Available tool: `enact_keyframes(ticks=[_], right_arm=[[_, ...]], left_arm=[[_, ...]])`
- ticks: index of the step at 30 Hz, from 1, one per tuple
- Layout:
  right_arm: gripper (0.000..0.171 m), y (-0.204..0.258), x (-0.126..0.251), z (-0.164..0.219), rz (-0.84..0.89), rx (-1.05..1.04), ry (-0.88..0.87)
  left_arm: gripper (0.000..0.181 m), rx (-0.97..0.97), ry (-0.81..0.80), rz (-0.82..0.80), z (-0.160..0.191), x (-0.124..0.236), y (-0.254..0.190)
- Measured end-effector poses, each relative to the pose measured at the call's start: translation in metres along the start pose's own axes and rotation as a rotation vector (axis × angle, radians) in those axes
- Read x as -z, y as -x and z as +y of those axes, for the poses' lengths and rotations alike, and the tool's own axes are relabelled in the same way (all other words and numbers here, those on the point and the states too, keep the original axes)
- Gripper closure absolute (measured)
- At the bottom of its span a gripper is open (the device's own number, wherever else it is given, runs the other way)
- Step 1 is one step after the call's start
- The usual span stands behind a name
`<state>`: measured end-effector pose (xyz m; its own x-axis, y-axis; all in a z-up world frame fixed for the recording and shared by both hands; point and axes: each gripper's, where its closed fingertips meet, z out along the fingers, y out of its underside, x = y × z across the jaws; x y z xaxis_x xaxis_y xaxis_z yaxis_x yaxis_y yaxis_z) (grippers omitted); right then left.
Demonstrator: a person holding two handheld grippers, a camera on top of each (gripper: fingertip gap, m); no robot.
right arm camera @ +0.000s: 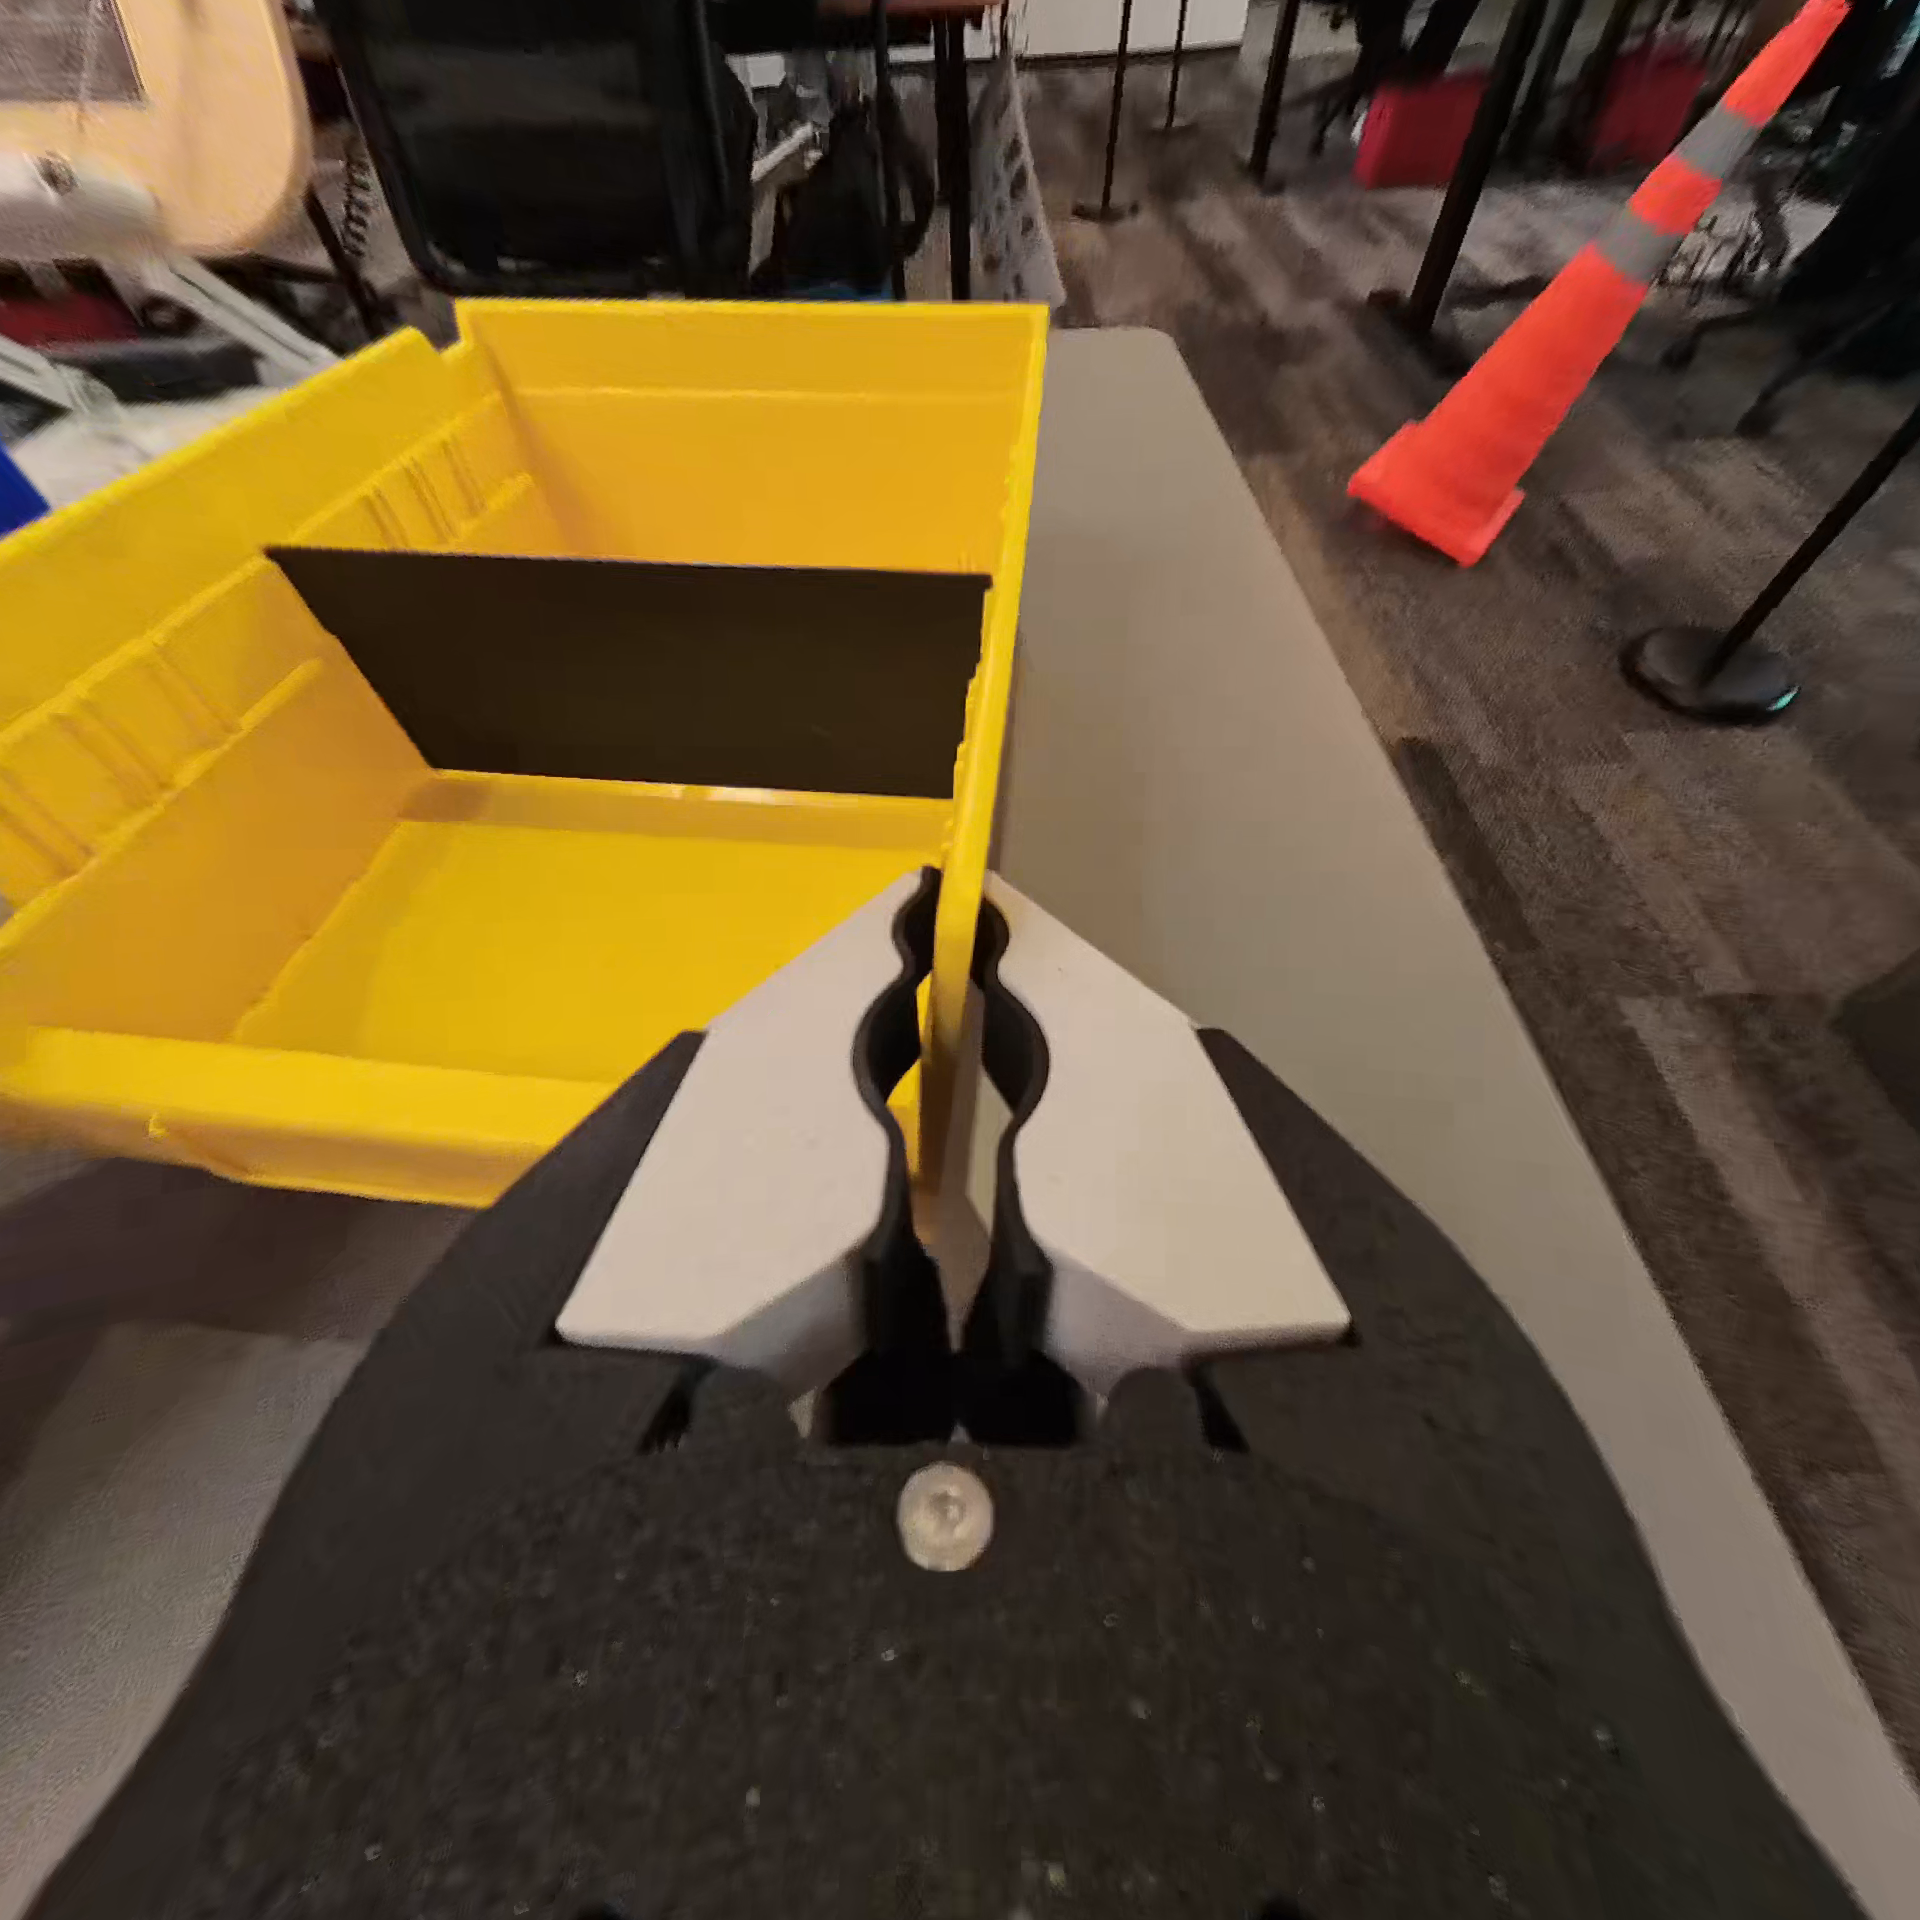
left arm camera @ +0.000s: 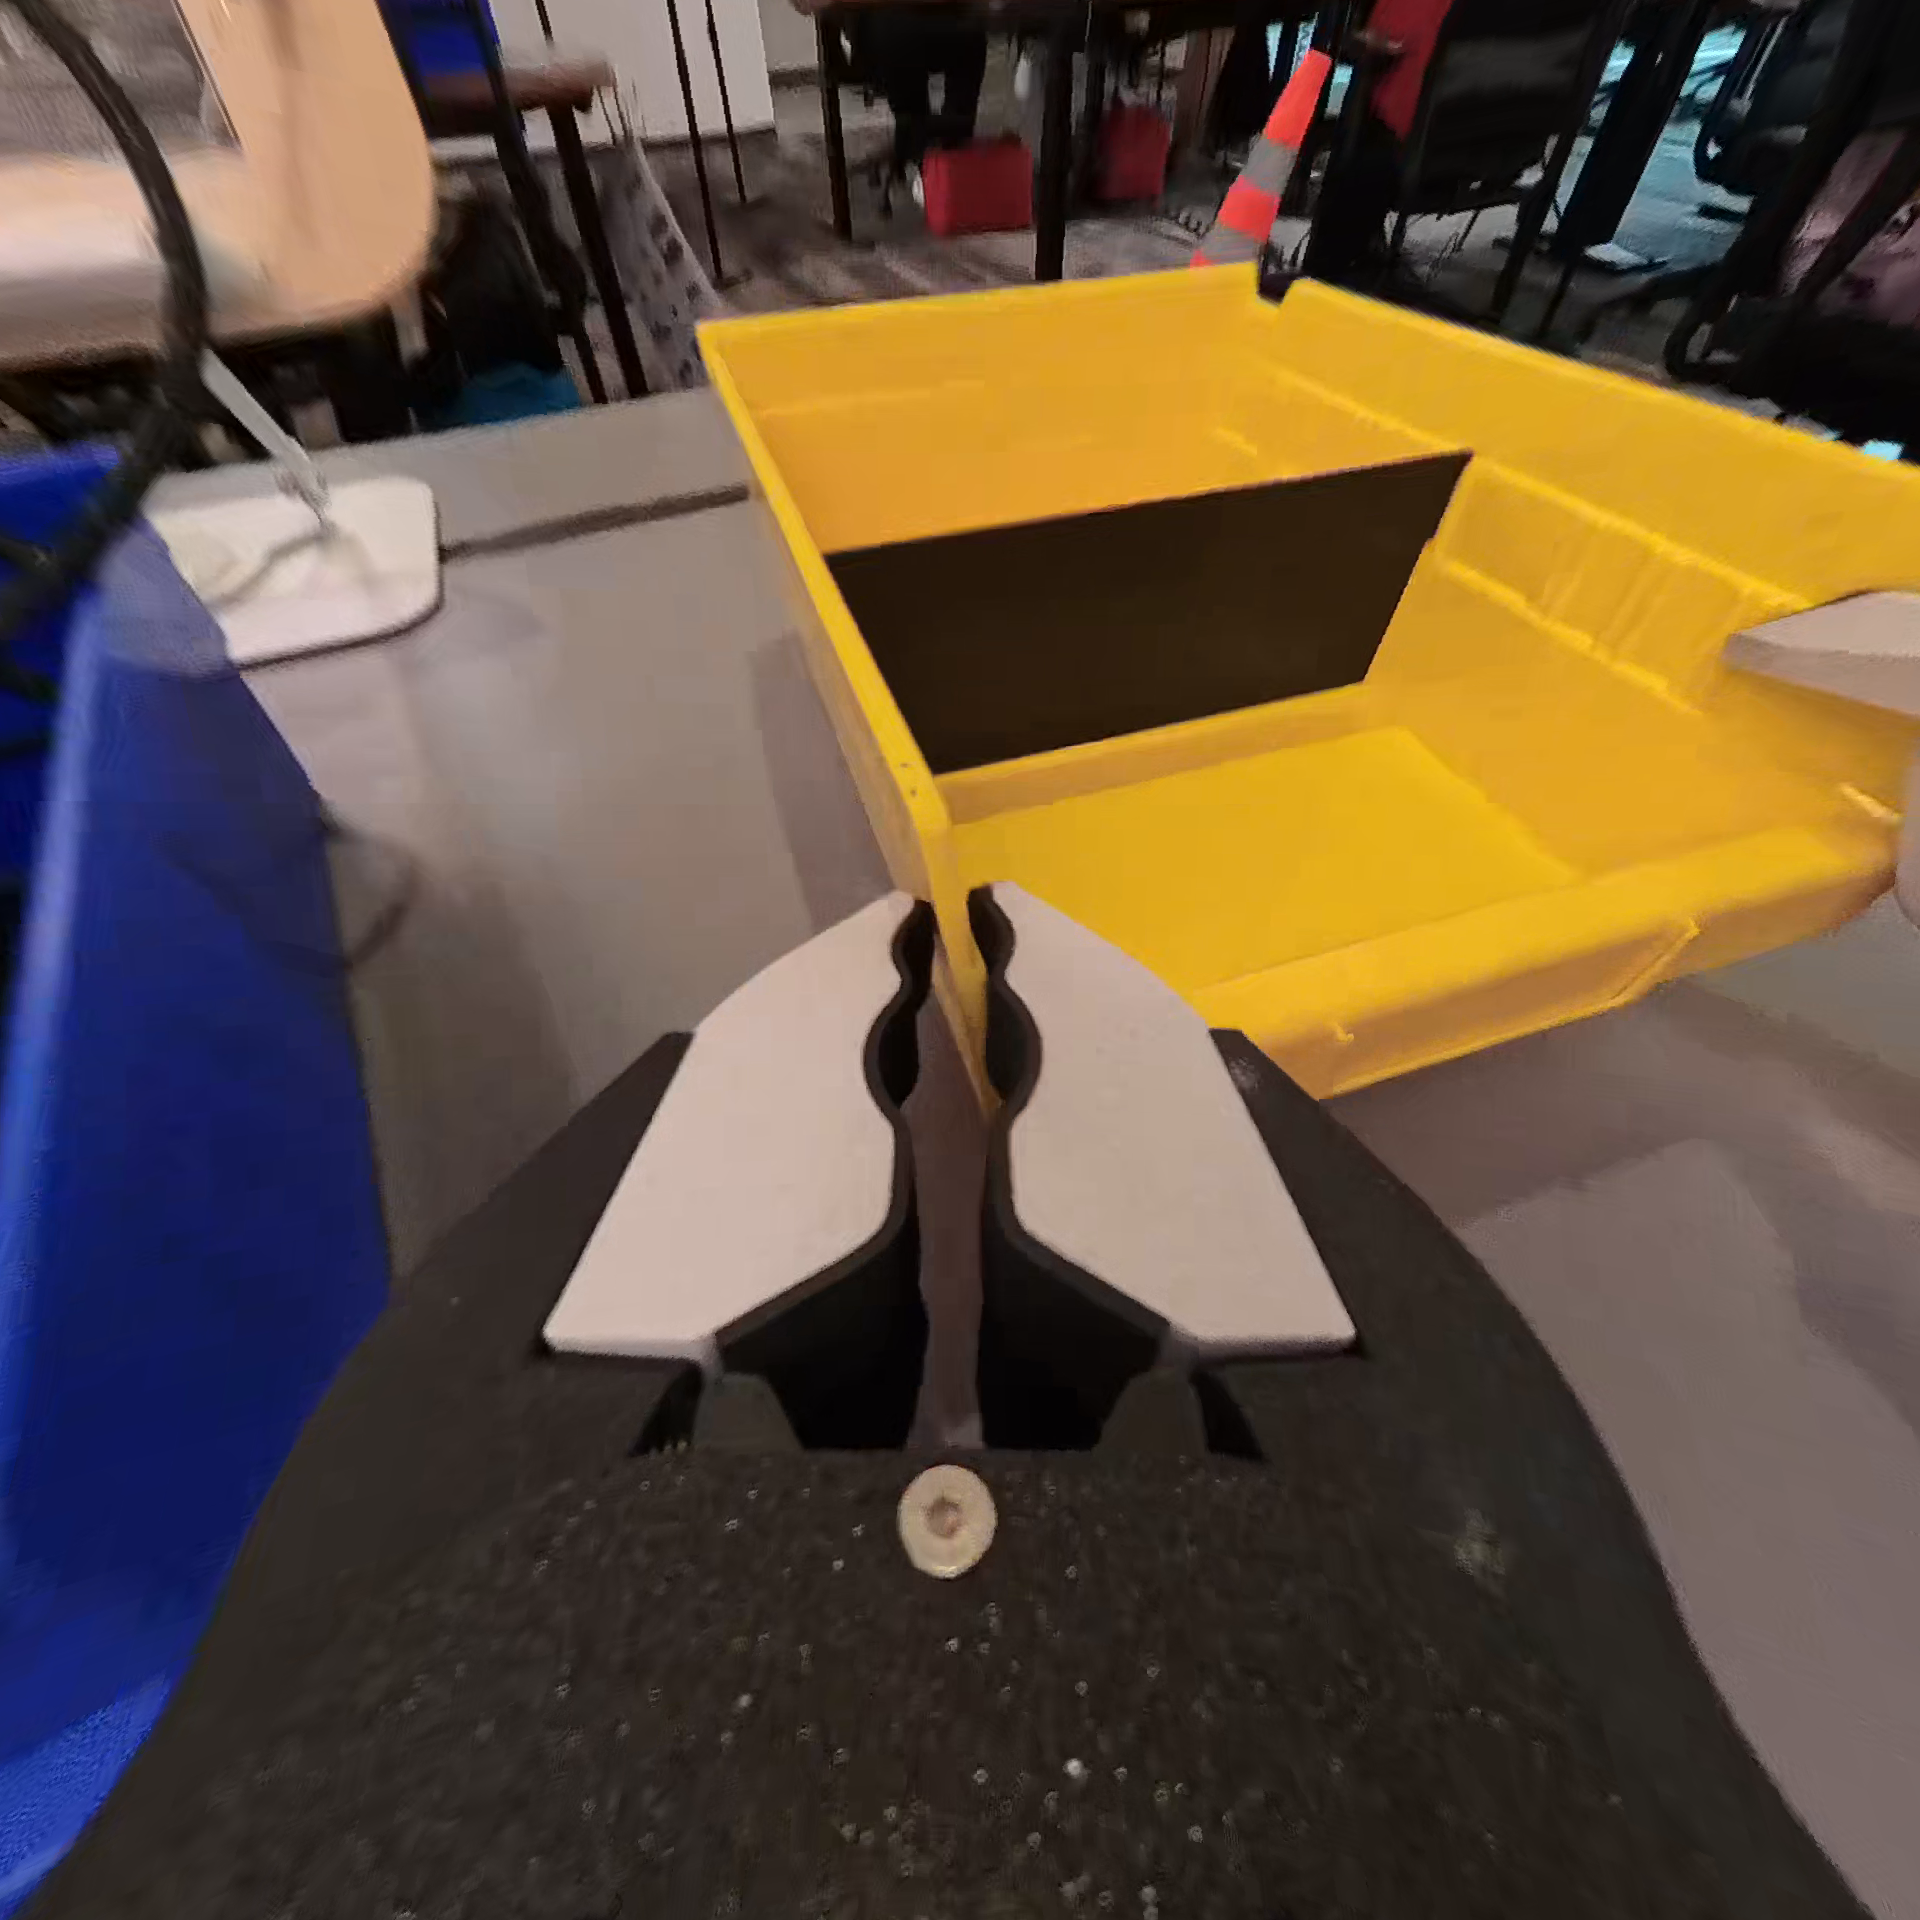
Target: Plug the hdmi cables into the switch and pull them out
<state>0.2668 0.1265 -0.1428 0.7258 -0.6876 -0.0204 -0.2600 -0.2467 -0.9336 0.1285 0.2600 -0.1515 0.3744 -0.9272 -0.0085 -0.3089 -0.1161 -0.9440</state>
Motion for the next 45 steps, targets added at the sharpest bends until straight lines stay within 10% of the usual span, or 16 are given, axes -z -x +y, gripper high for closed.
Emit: enact_keyframes(ticks=[12, 18, 24, 31, 38, 45], right_arm=[[0.166, -0.011, -0.020, 0.006, 0.001, -0.035, -0.004], [0.124, -0.015, -0.001, -0.016, 0.066, -0.092, -0.012], [0.120, 0.108, 0.051, -0.099, -0.175, -0.014, -0.271], [0.121, 0.319, 0.028, -0.021, -0.574, 0.015, -0.039], [0.166, 0.318, 0.000, 0.018, -0.219, 0.088, -0.006], [0.168, 0.335, 0.007, 0.016, -0.172, 0.042, -0.009]], left_arm=[[0.162, 0.028, 0.055, 0.313, -0.017, 0.054, -0.020], [0.148, -0.113, -0.138, 0.176, -0.081, 0.150, 0.091], [0.119, -0.017, -0.096, -0.275, -0.021, 0.192, 0.271], [0.132, -0.045, -0.058, -0.214, 0.030, 0.172, 0.268], [0.136, 0.056, -0.025, -0.161, 0.037, 0.171, 0.256], [0.148, 0.008, 0.015, -0.293, 0.041, 0.171, 0.286]])
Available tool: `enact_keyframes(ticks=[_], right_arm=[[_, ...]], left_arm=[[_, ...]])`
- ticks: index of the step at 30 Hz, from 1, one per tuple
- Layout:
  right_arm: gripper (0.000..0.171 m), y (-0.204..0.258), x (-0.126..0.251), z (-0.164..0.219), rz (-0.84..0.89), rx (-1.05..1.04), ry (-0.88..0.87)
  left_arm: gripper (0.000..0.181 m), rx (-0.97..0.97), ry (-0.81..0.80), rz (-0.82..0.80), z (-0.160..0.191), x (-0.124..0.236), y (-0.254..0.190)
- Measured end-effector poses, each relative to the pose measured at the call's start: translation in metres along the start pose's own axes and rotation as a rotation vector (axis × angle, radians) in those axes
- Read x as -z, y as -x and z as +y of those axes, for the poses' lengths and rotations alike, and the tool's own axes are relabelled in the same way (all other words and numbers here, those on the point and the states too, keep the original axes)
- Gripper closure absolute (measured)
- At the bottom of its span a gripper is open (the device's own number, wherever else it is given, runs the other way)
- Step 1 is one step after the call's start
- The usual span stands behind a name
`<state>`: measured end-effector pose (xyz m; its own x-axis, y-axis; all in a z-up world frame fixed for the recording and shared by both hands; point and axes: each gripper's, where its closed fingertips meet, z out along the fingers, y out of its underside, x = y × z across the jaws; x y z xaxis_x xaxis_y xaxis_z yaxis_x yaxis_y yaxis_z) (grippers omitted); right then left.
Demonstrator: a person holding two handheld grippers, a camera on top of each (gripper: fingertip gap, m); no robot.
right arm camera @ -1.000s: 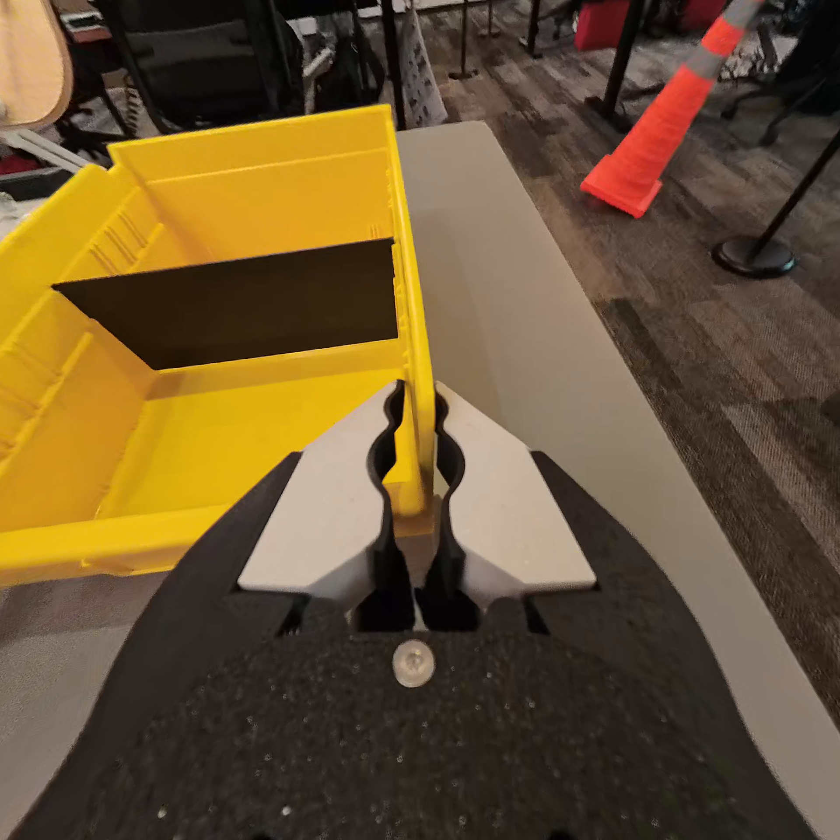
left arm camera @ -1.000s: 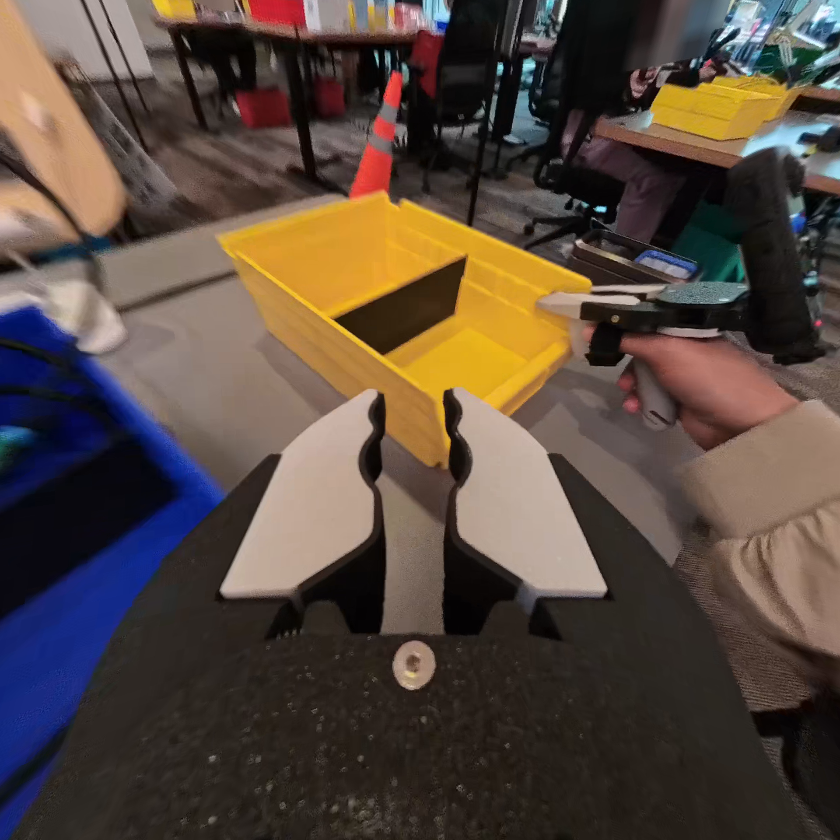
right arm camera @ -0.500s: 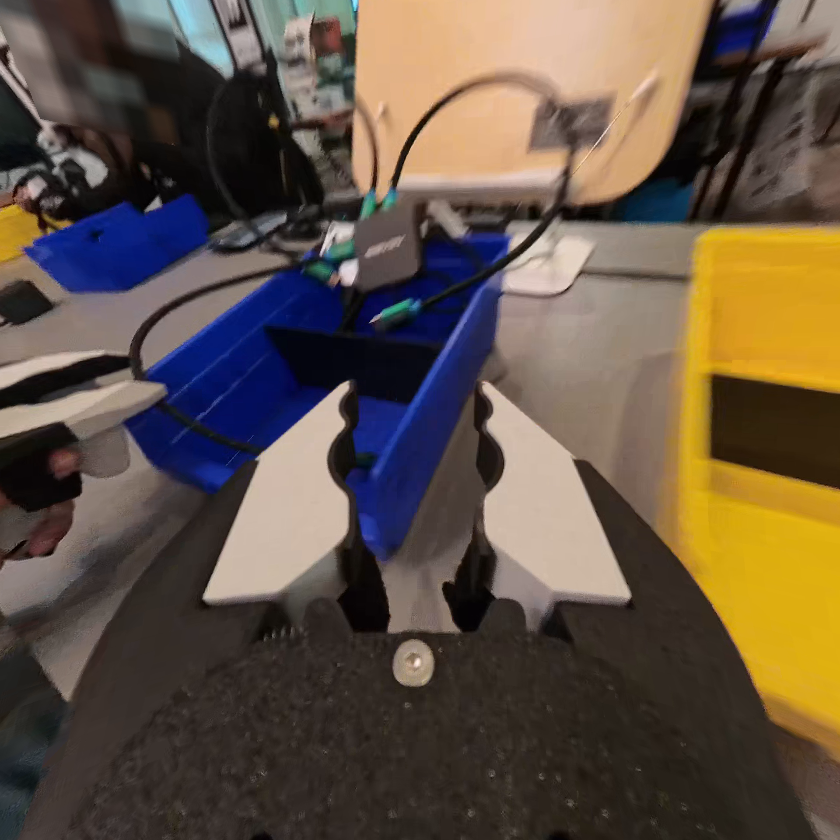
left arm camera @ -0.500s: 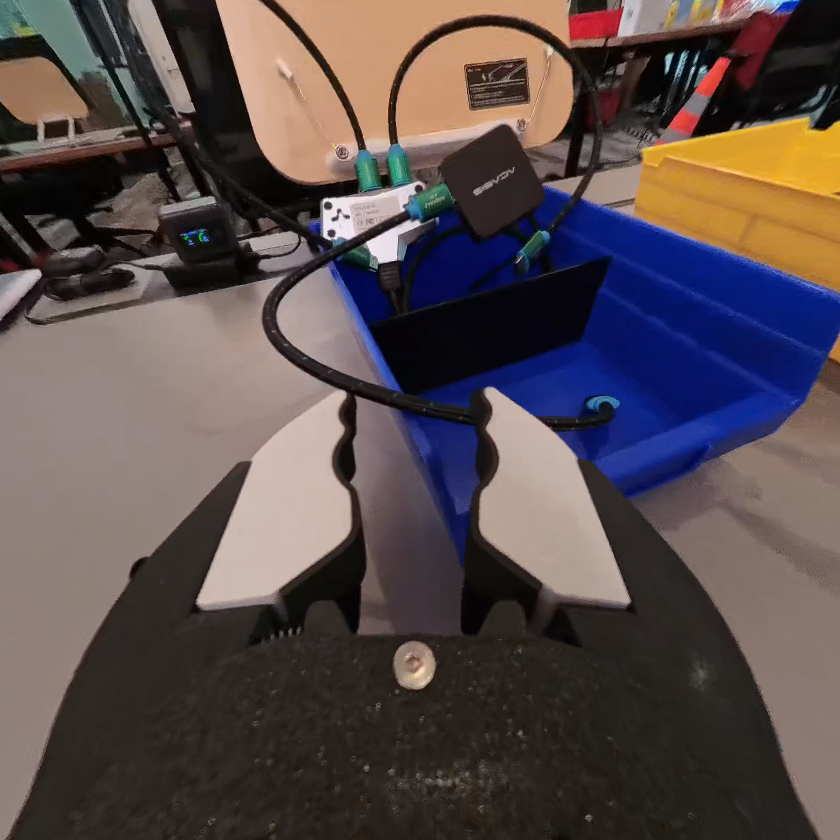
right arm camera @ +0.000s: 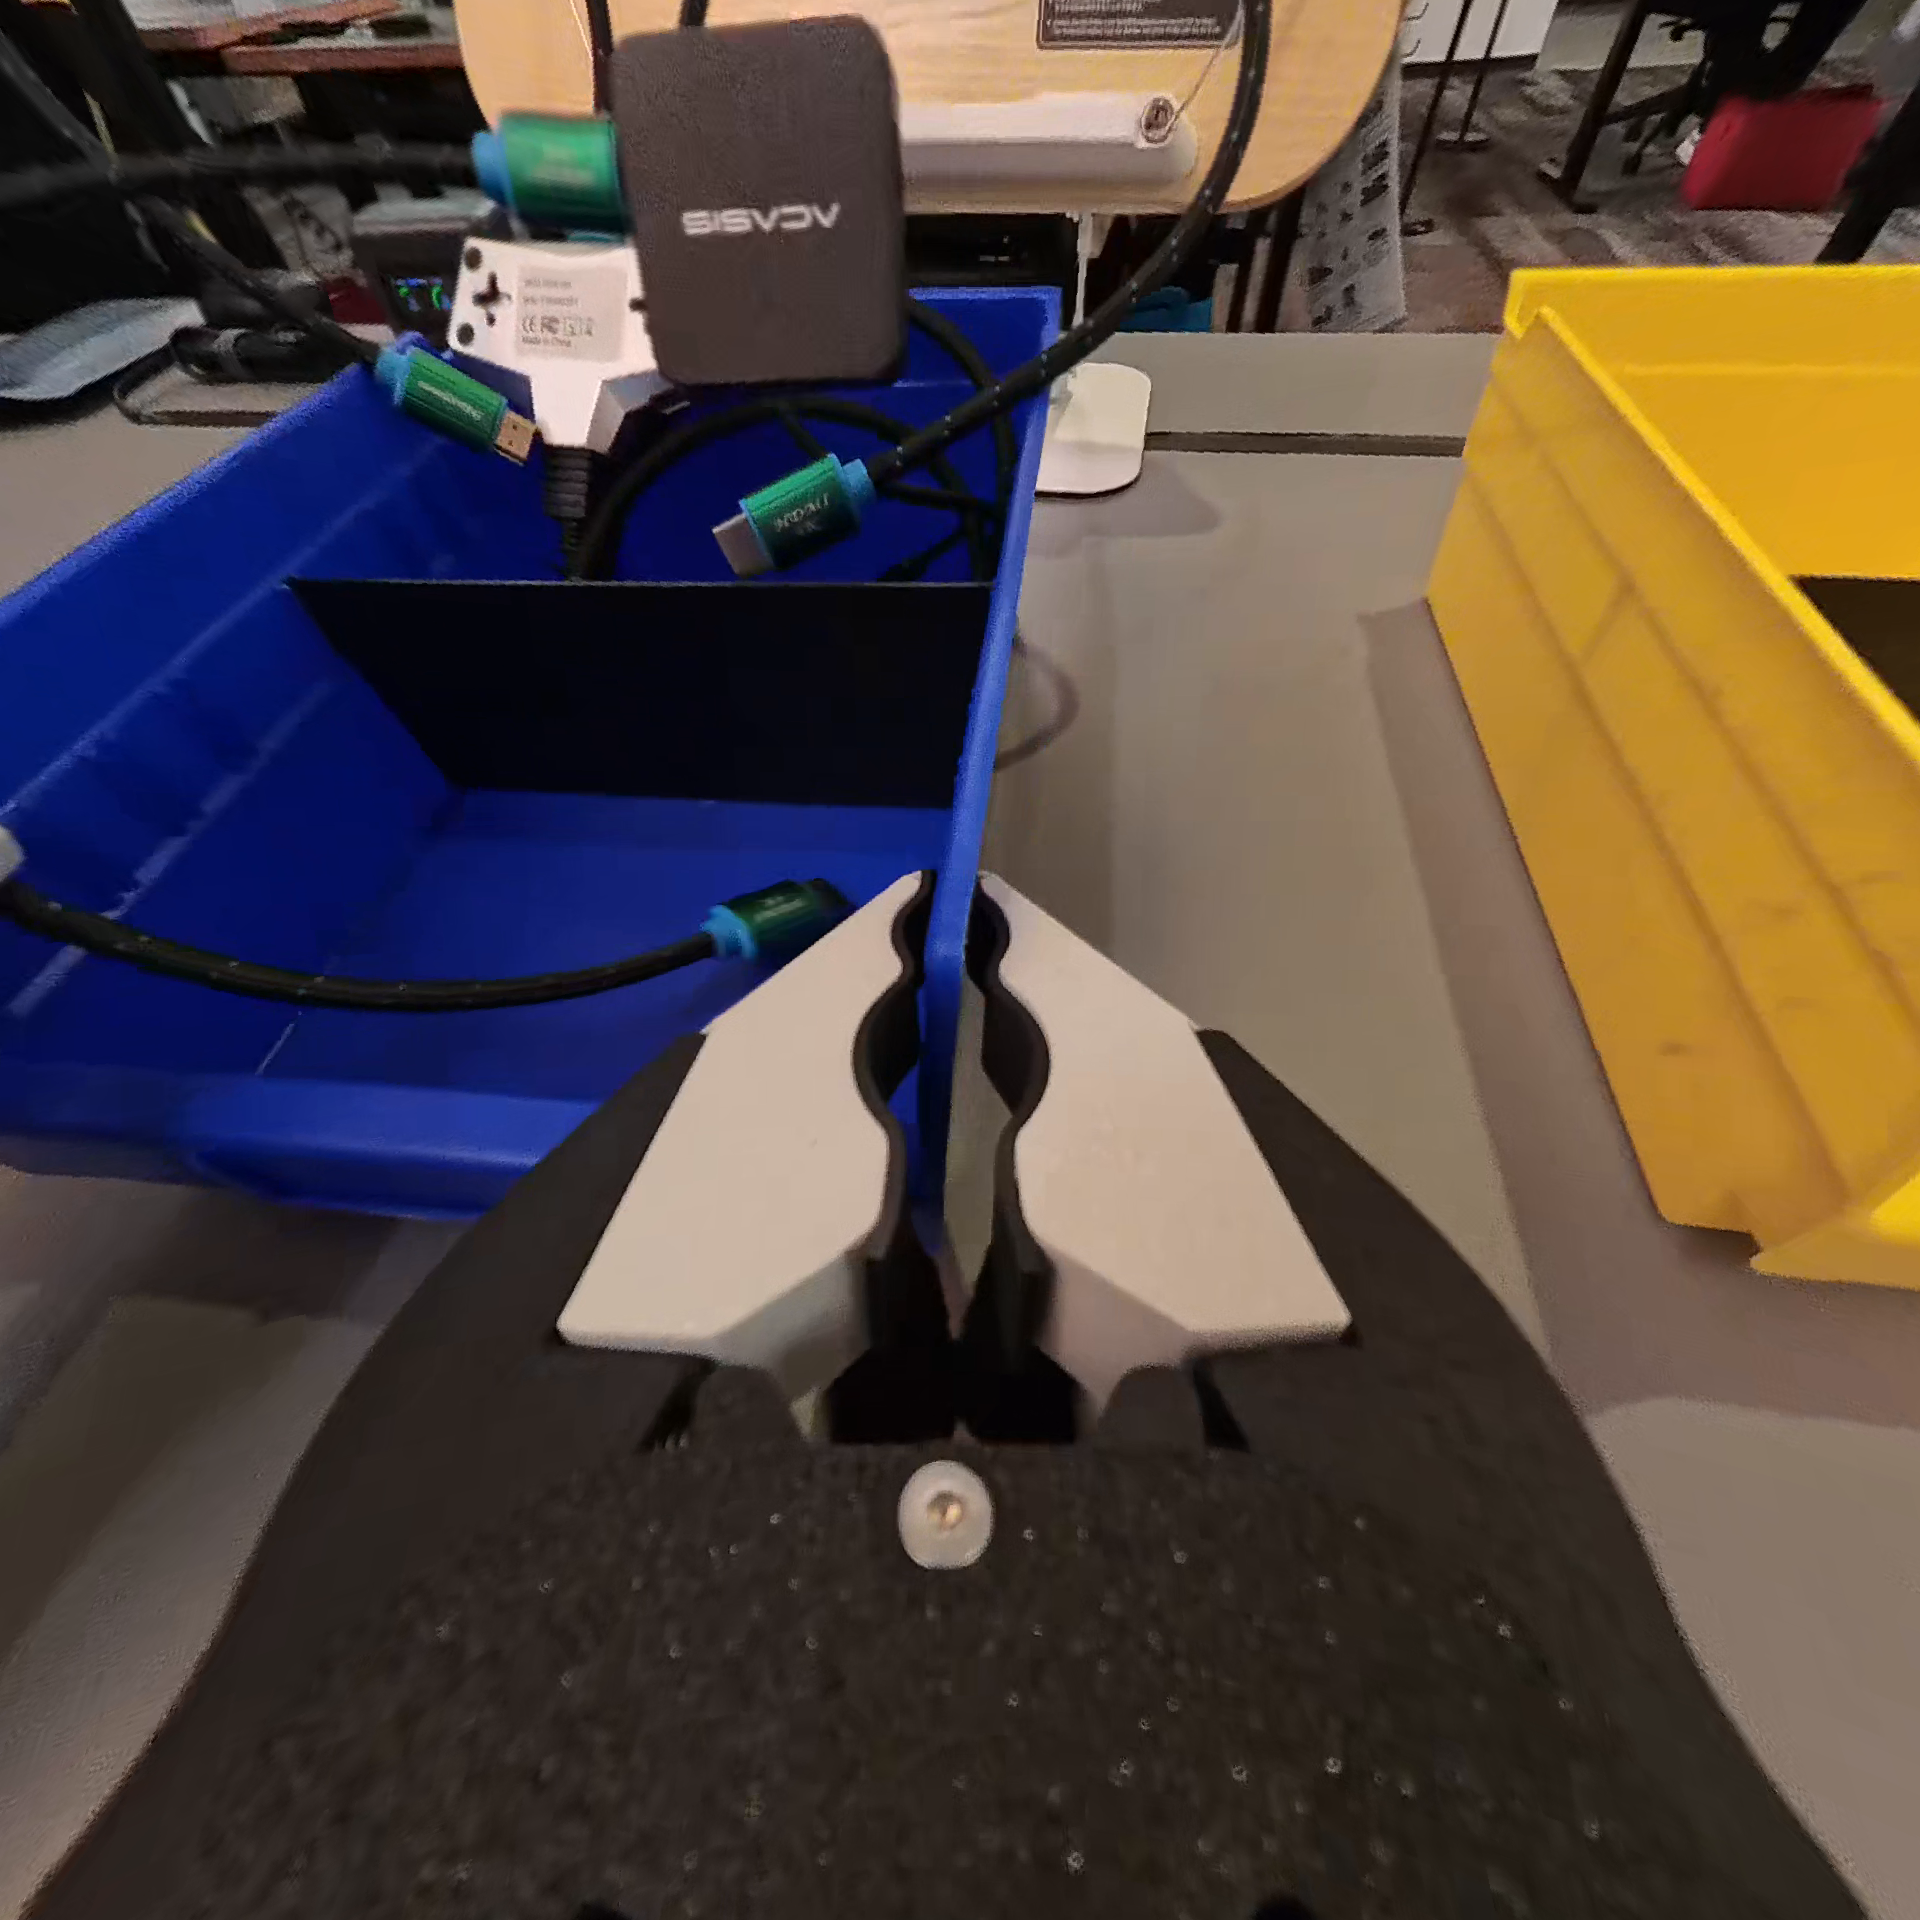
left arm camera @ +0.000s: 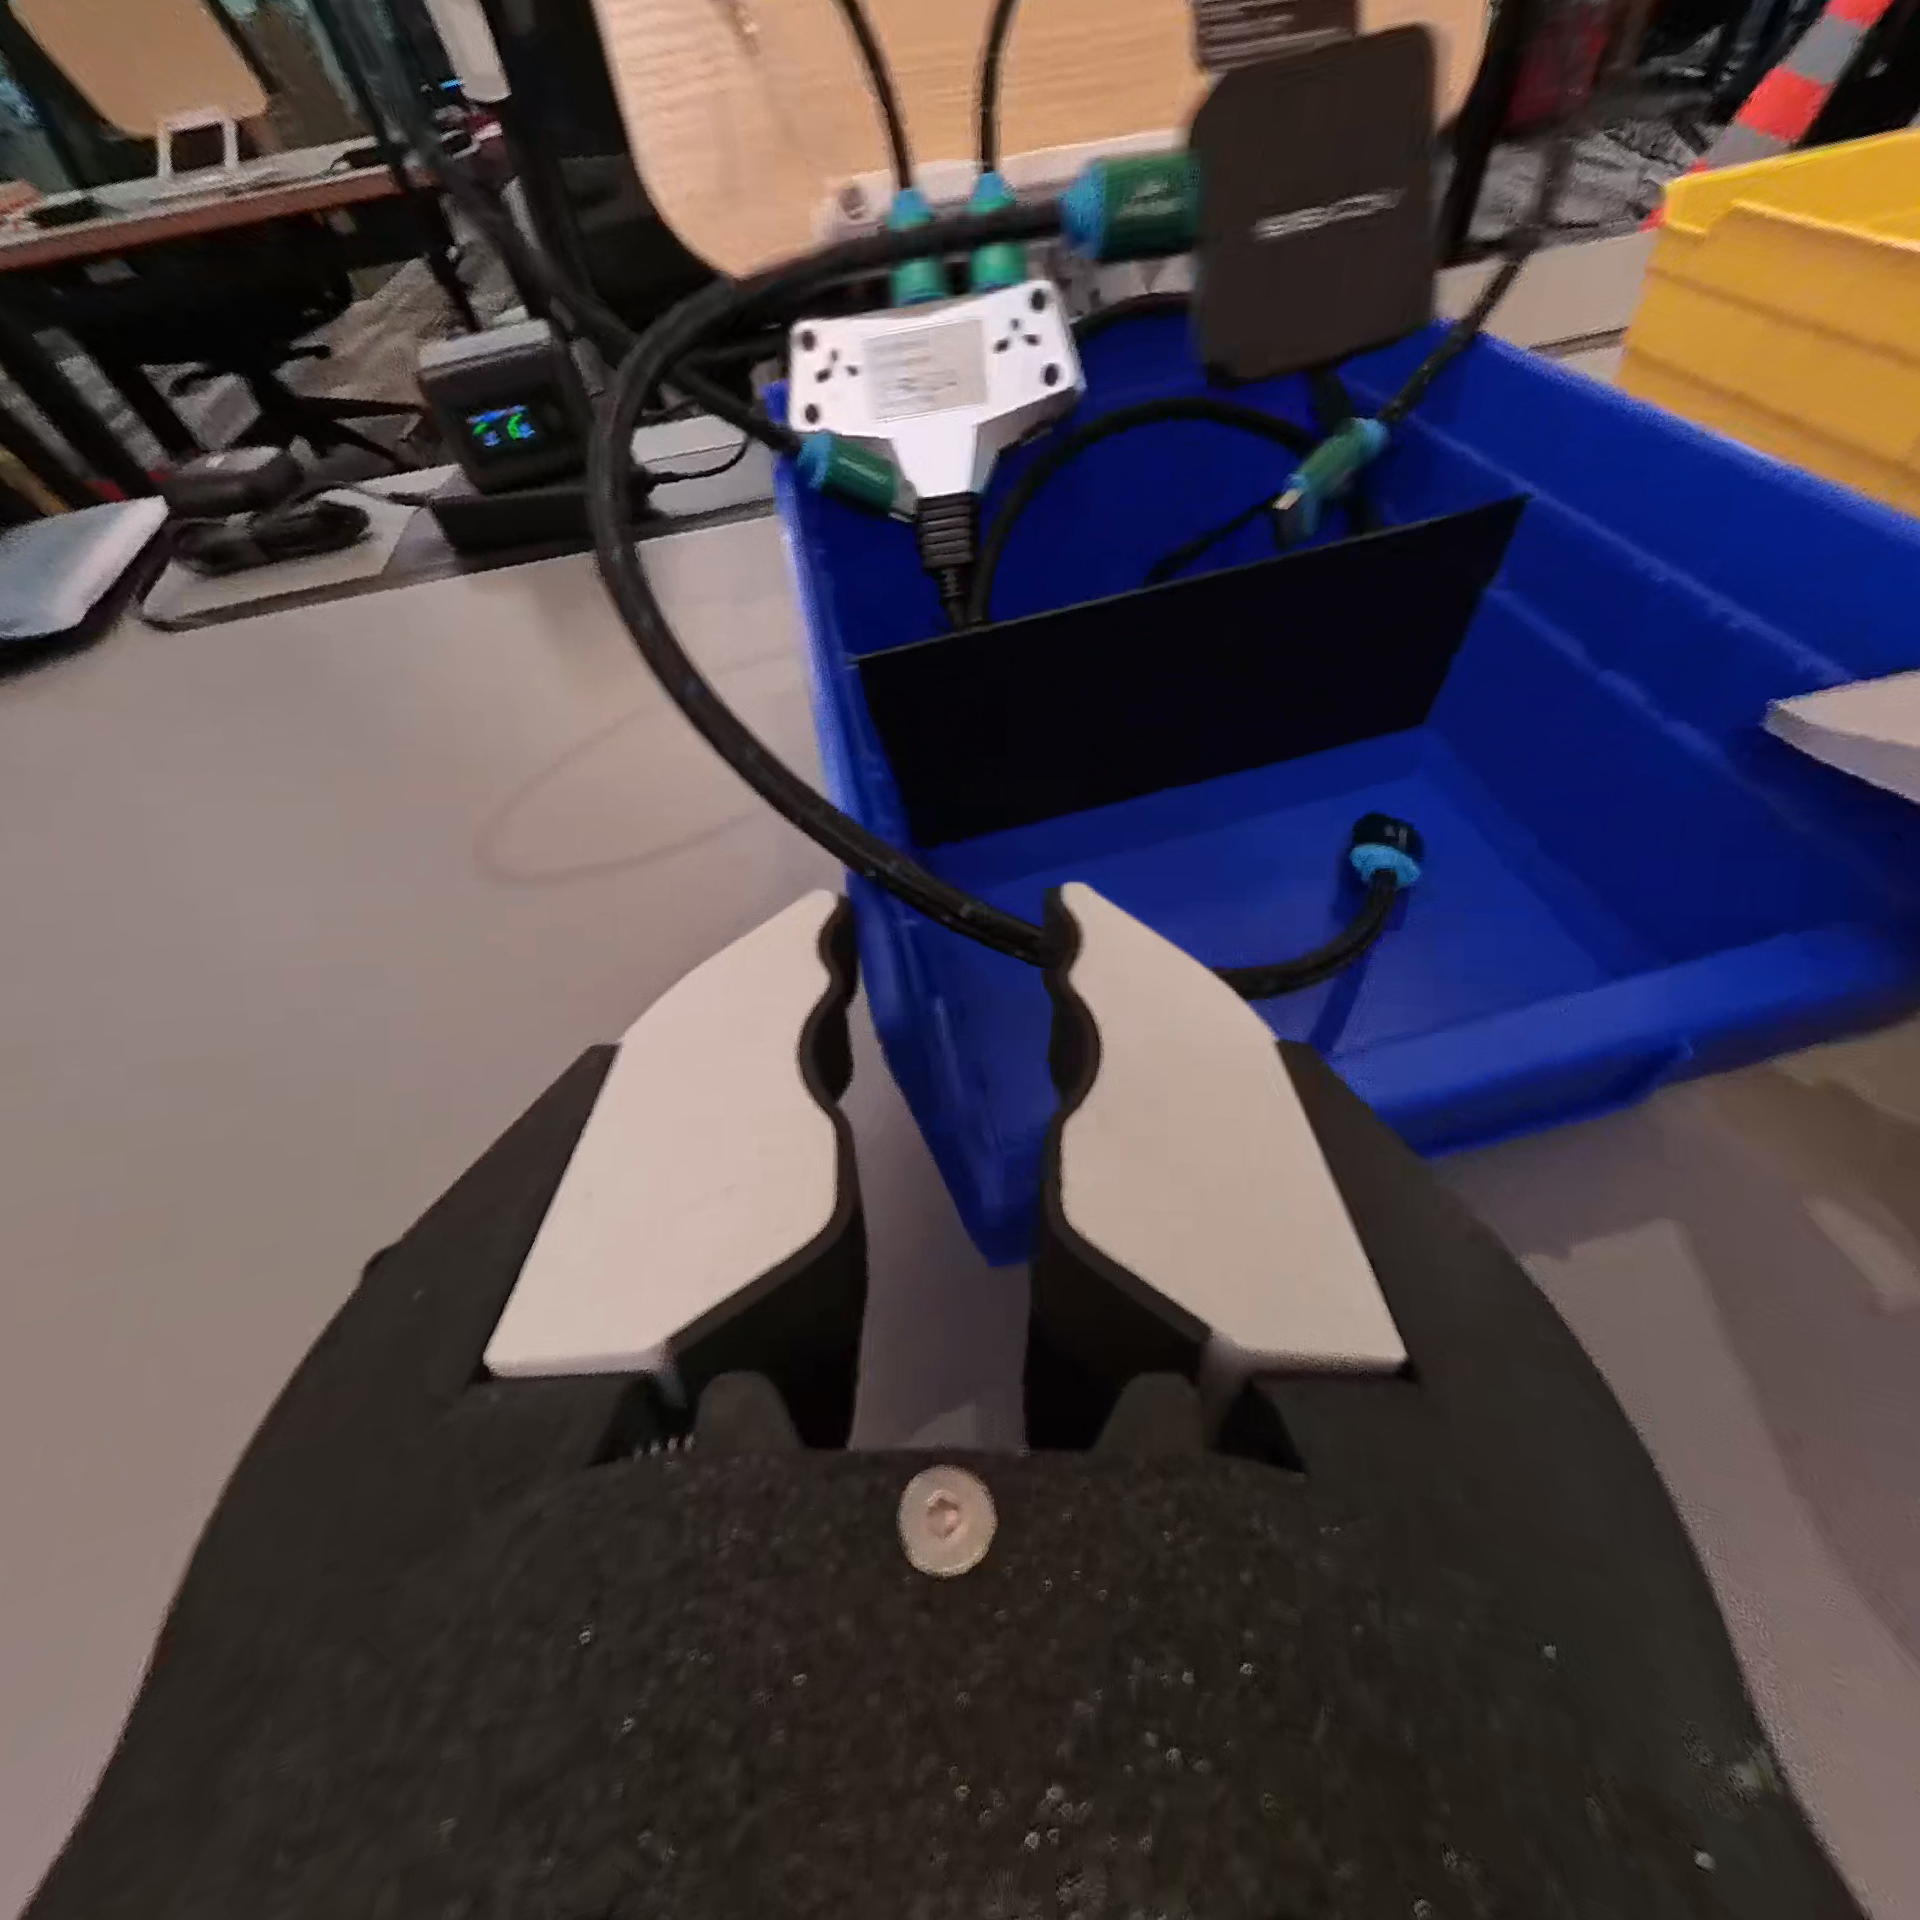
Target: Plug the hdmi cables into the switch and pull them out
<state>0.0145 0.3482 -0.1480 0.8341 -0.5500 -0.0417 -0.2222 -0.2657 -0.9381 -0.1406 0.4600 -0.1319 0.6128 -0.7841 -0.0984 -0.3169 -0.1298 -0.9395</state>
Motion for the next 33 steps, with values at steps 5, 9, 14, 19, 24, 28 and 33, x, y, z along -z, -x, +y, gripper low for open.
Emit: enact_keyframes(ticks=[5, 9, 14, 19, 24, 28, 33], right_arm=[[0.169, 0.039, 0.007, -0.010, 0.023, -0.016, -0.083], [0.169, 0.085, -0.002, -0.005, -0.008, -0.094, -0.070], [0.168, 0.152, -0.025, -0.022, -0.060, -0.106, -0.074], [0.169, 0.225, -0.056, -0.032, -0.078, -0.068, -0.064], [0.167, 0.269, -0.077, -0.020, -0.071, -0.066, -0.054], [0.163, 0.276, -0.079, -0.016, -0.122, -0.038, -0.037], [0.145, 0.276, -0.059, -0.021, -0.257, 0.019, -0.042]], left_arm=[[0.167, 0.140, 0.052, 0.018, 0.004, -0.002, 0.048], [0.170, 0.142, 0.013, -0.044, -0.006, 0.008, 0.094], [0.170, 0.131, -0.032, -0.063, -0.008, 0.011, 0.167], [0.170, 0.179, -0.082, -0.003, 0.004, 0.004, 0.242], [0.170, 0.250, -0.040, -0.003, 0.019, -0.007, 0.285], [0.170, 0.247, -0.027, -0.021, 0.024, -0.007, 0.290], [0.167, 0.266, -0.034, -0.097, 0.024, -0.006, 0.295]])
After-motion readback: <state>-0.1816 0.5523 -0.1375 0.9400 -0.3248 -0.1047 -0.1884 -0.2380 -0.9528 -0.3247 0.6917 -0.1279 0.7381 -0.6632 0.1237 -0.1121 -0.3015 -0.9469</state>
